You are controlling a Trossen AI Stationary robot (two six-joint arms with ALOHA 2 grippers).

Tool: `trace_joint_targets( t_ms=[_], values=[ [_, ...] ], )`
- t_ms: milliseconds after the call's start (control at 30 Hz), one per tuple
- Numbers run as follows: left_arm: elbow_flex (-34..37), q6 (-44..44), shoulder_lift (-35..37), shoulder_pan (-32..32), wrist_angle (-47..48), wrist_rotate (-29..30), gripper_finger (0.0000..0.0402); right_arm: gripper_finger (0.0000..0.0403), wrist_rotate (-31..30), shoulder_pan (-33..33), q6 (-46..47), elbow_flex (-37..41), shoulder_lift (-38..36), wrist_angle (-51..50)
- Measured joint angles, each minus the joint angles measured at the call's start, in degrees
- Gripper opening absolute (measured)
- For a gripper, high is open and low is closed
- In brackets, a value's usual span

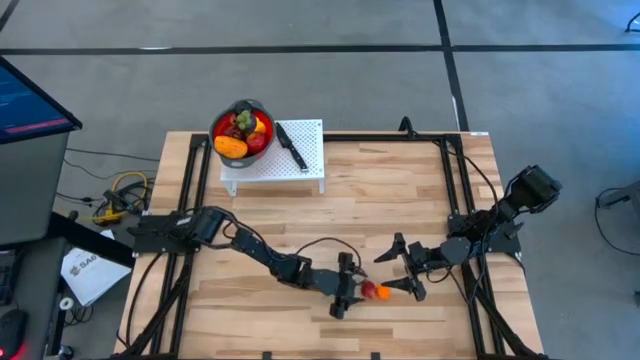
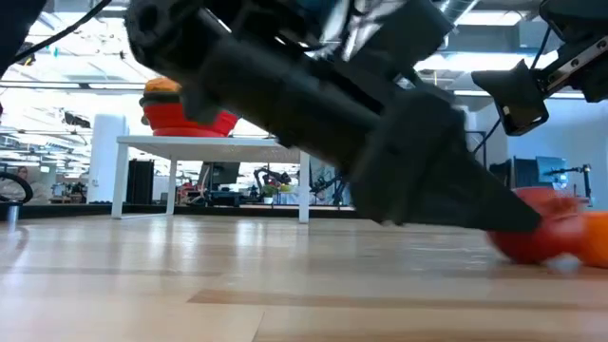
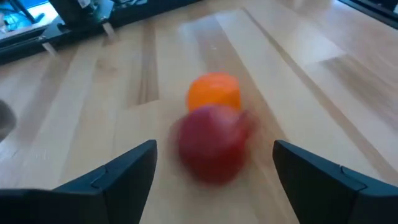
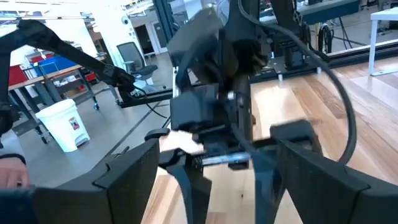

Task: Pick & Place Fruit
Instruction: Put the red pomegranate into the red strainer bowl on the shelf

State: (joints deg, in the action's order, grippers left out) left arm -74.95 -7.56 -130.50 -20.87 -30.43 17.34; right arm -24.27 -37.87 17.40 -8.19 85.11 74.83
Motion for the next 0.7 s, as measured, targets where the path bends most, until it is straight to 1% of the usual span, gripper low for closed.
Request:
trace_joint_targets(
  t_ms=[133,233,333,533,700],
  values=[
    [-2.5,-0.1,-2.8,1.1,-0.6,0.1,0.0314,0.0315,0.0,0.0,0.0,0.0,0.0,0.2],
    [-3.9,-0.8,-4.3,1.7,-0.6,-2.0,0.0314,0.0315,0.0,0.0,0.0,0.0,0.0,0.3],
    [-4.4,-0.8,-4.6,1.9,-0.9,-3.8,0.0314,0.0315,0.0,0.0,0.1,0.0,0.0,0.2],
    [-4.4,-1.7,-4.6,1.4,-0.9,-3.8,0.0314,0.0315,-0.2,0.0,0.2,0.0,0.0,0.2],
    [-4.4,-1.0,-4.6,1.4,-1.1,-3.8,0.0314,0.0315,-3.4,0.0,0.2,0.0,0.0,0.2]
  ],
)
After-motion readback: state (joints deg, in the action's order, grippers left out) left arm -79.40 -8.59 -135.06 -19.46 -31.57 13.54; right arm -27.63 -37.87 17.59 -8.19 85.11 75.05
